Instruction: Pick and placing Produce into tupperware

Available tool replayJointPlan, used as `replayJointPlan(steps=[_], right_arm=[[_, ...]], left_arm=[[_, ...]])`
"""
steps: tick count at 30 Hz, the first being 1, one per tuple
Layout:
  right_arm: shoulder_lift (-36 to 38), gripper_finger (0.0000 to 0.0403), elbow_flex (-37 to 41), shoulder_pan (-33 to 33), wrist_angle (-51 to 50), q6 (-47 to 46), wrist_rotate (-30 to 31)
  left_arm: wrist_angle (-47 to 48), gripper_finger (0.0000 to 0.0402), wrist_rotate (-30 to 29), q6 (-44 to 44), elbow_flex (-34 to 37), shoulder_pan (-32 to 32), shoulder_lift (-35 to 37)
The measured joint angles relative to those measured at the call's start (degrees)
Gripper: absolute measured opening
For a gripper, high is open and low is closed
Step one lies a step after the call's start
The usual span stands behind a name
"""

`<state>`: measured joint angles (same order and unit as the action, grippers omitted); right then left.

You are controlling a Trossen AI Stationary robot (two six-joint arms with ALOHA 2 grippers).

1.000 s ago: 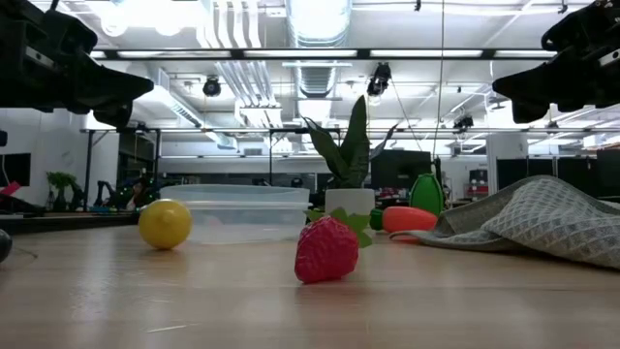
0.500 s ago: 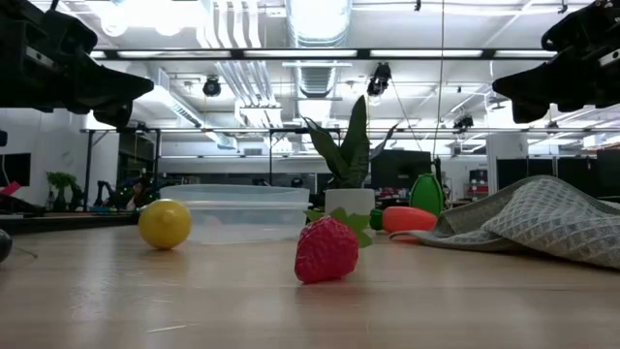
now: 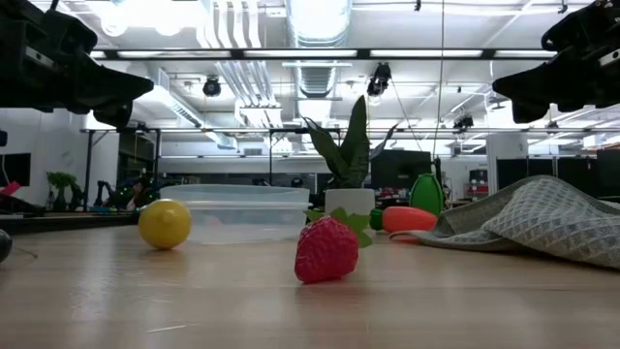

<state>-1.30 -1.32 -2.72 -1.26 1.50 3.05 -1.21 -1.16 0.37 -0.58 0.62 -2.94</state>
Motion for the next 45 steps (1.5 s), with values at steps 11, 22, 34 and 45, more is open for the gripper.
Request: replayJointPlan(steps=[11, 22, 34, 45], right_arm=[[0.0, 0.0009, 0.0, 0.0, 0.0, 0.0, 0.0], [0.0, 0.0009, 0.0, 0.0, 0.0, 0.0, 0.0], [0.0, 0.0009, 0.0, 0.0, 1.2, -2.9, 0.1], [-8.7, 0.0115, -0.5, 0.1, 1.5, -6.7, 14.9]], left_arm=[[-0.3, 0.0, 0.0, 0.0, 0.0, 0.0, 0.0], [-0.8, 0.0, -0.1, 0.0, 0.0, 0.0, 0.0], [-1.3, 0.0, -0.3, 0.0, 0.0, 0.0, 0.1], [-1.4, 0.003, -3.8, 4.6, 0.0, 0.0, -0.3]])
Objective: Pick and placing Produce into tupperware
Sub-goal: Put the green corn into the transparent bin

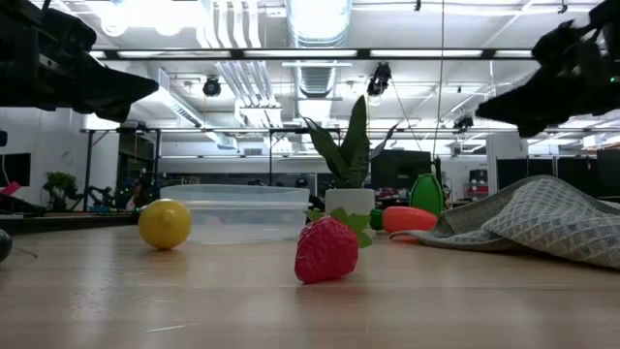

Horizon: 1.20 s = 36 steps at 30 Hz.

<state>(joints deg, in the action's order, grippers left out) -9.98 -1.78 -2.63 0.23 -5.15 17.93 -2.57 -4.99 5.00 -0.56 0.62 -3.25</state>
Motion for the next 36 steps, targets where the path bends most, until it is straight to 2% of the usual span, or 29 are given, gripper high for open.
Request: replayJointPlan(steps=[6, 8, 13, 17, 20, 22, 25, 30, 36], right_arm=[[-12.1, 0.0223, -4.1, 0.0, 6.0, -0.2, 7.7], [-16.9, 0.0246, -7.4, 0.0, 6.7, 0.5, 10.3], [-31.6, 0.0285, -16.1, 0.0, 5.2, 0.7, 11.0], [-44.4, 0.0309, -25.4, 0.0, -4.9, 1.3, 18.8], [-51.9, 0.032, -31.8, 0.1, -14.6, -4.2, 25.8], [-55.7, 0.0323, -34.7, 0.1, -20.5, -8.1, 27.1], [-59.3, 0.0322, -36.1, 0.0, -23.7, -12.2, 26.6], [-61.3, 0.0317, -35.1, 0.0, -22.4, -15.4, 24.1], [-60.3, 0.0318, -31.6, 0.0, -14.3, -16.0, 23.4]], left_arm=[[0.0, 0.0081, 0.0, -0.1, 0.0, 0.0, -0.1], [0.0, 0.0099, 0.0, -0.1, 0.0, 0.0, -0.1], [0.0, 0.0141, 0.0, -0.2, 0.0, 0.0, -0.1], [0.0, 0.0167, 0.0, -0.2, 0.0, 0.0, -0.1], [0.1, 0.0178, 0.0, -0.2, 0.0, 0.0, -0.1], [0.0, 0.0182, 0.0, -0.2, 0.0, 0.0, -0.1], [0.0, 0.0182, 0.0, -0.2, 0.0, 0.0, -0.1], [0.0, 0.0183, 0.0, -0.2, 0.0, 0.0, -0.1], [0.0, 0.0183, 0.0, -0.2, 0.0, 0.0, -0.1]])
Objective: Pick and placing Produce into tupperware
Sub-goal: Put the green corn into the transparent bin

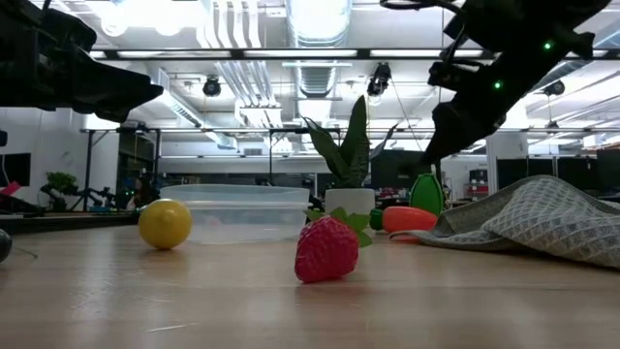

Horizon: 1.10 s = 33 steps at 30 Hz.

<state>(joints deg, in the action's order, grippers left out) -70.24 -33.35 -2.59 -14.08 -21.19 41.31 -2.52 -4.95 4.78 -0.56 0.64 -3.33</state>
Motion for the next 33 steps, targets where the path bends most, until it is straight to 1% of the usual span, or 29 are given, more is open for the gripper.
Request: replayJointPlan(steps=[6, 13, 17, 21, 26, 29, 33], right_arm=[[0.4, 0.0322, 6.7, 2.2, 11.4, 0.7, 0.1], [0.2, 0.0322, 13.5, 4.6, 24.7, 1.7, -1.4], [0.2, 0.0322, 16.3, 5.8, 29.9, 1.7, -4.2], [-0.1, 0.0321, 18.2, 7.4, 32.9, 1.7, -6.1], [-2.2, 0.032, 19.4, 10.2, 36.5, 1.5, -10.5], [-4.4, 0.0323, 19.0, 11.1, 40.4, 1.6, -11.6], [-7.8, 0.034, 16.8, 11.3, 40.5, 2.1, -12.3]], left_arm=[[0.0, 0.0183, 0.1, 0.0, 0.0, 0.0, 0.0], [0.0, 0.0183, 0.2, 0.0, 0.0, 0.0, 0.0], [0.0, 0.0183, 0.2, 0.0, 0.0, 0.0, 0.0], [0.0, 0.0183, 0.2, 0.0, 0.0, 0.0, 0.0], [0.0, 0.0183, 0.2, 0.0, 0.0, 0.0, 0.0], [0.0, 0.0183, 0.2, 0.0, 0.0, 0.0, 0.0], [0.0, 0.0183, 0.2, 0.0, 0.0, 0.0, 0.0]])
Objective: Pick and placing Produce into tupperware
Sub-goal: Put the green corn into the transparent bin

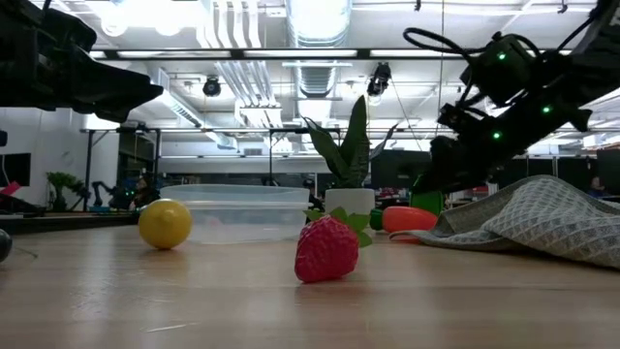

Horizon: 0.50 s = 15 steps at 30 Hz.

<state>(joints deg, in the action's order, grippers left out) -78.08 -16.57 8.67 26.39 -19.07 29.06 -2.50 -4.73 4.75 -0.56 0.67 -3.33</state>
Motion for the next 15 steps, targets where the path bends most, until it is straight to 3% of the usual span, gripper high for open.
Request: replayJointPlan(steps=[6, 15], right_arm=[[-6.4, 0.0363, -3.1, 0.7, 0.0, 1.0, -0.9], [-12.4, 0.0361, -4.9, 3.2, 0.0, 1.1, -1.0]], left_arm=[[0.0, 0.0183, 0.0, 0.0, 0.0, 0.0, 0.0], [0.0, 0.0183, 0.0, -0.1, 0.0, 0.0, 0.0]])
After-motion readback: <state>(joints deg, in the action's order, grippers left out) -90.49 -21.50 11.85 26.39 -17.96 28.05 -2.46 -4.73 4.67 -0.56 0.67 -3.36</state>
